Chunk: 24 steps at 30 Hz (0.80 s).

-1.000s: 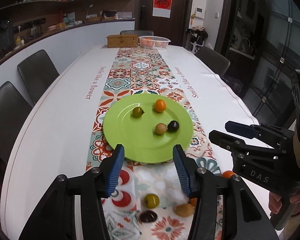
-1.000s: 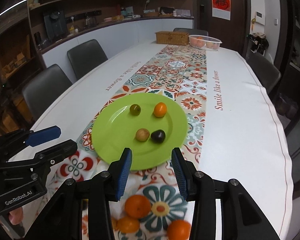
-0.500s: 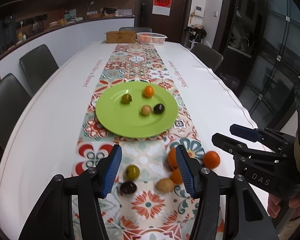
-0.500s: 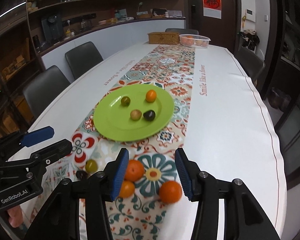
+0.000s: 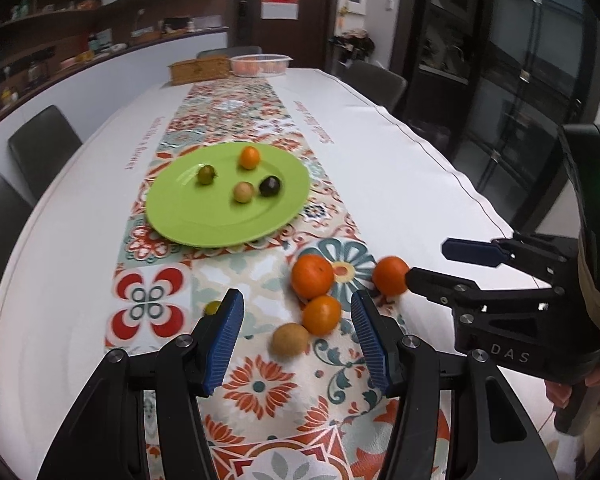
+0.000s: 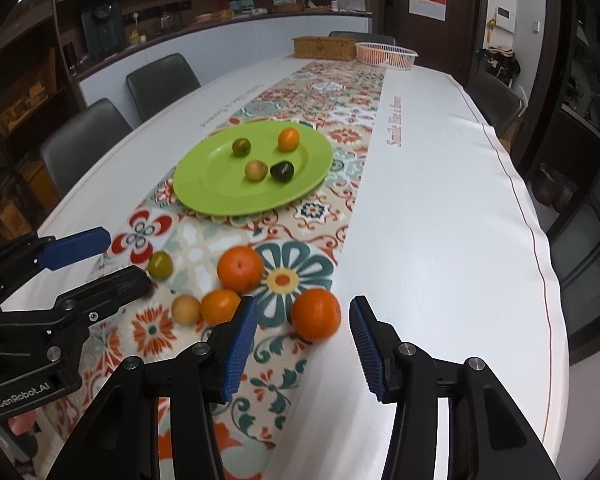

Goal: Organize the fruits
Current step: 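Move both grippers back toward the remaining oranges on the runner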

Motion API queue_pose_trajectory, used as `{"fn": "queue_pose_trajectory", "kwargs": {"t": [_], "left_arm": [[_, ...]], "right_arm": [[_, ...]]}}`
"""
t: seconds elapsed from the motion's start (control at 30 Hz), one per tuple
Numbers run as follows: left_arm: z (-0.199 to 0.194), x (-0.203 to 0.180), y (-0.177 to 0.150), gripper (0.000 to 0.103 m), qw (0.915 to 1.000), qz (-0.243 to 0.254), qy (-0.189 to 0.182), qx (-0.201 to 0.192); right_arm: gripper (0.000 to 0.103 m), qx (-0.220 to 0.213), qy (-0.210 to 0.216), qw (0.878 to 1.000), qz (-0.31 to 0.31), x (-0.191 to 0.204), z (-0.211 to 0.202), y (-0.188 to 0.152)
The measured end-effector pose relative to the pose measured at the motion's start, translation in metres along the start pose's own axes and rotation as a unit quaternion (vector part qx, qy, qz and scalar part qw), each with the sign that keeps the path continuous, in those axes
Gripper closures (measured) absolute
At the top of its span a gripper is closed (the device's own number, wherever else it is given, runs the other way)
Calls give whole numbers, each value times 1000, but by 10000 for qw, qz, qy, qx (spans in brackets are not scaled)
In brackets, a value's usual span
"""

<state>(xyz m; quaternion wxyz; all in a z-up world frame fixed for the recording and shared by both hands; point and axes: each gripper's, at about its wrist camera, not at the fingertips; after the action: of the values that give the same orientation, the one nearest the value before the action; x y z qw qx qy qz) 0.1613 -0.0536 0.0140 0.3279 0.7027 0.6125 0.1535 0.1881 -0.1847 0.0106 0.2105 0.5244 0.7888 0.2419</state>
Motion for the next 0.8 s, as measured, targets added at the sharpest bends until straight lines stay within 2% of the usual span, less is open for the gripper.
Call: {"fn": "queue_pose_trajectory", "kwargs": {"t": [0.23, 0.4, 0.8], "left_arm": [[19, -12, -5, 48, 9979, 506, -186, 362], [38, -16, -8, 49, 9952, 620, -300, 697], [69, -19, -10, 56, 9918, 823, -80, 979]], "right_arm": [[54, 173, 37, 9998, -96, -2, 10, -8], [54, 289, 117, 9995, -57, -6, 19, -13], [54, 447, 235, 9987, -117, -10, 36, -17]]}}
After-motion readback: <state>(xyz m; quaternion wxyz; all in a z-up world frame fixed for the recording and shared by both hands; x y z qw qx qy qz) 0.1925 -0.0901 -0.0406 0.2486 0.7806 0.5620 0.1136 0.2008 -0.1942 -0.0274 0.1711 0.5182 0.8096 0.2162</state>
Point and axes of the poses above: each gripper's, at about its wrist camera, not at the fingertips, and z roughly the way its jaws point, x to its left, y to its top, and after that the axes turned 11 degrees about -z, right-handed
